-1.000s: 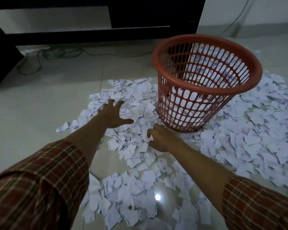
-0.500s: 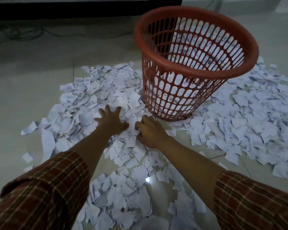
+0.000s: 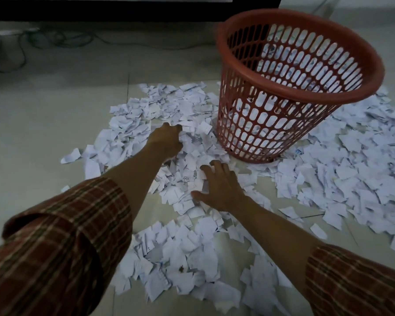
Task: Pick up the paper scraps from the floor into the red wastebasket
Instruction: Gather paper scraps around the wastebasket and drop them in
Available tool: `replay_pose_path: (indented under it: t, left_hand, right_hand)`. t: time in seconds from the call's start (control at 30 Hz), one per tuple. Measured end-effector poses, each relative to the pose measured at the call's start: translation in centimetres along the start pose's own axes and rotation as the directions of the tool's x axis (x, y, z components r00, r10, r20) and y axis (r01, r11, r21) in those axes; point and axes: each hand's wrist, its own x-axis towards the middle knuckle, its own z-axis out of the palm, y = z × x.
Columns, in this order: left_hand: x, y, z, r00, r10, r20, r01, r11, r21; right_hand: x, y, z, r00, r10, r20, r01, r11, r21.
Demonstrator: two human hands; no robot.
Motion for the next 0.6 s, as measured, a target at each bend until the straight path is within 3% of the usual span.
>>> replay_pose_path:
  t: [0.17,0.47,0.6]
  left_hand:
    - [-1.5,-1.6,-1.3,1.000,0.000,-0.030,0.000,1.000,-0.002]
    - [-6.0,-7.1,-0.6,0.999,-0.022,-0.035,0.022,1.000,-0.021]
    - [-7.3,-8.8,-0.8,0.998,-0.040,-0.041,0.038,0.998,-0.048]
  right_hand:
    - [0.4,-3.0,1.3,0.993,0.012,0.114,-0.012,1.000,-0.006]
    - [3.3,-7.7,4.7,0.999,0.037,0.009,-0.038,0.996,0.086]
    - [3.9,-8.3,6.1,0.992,0.073,0.103,-0.078,0.996,0.048]
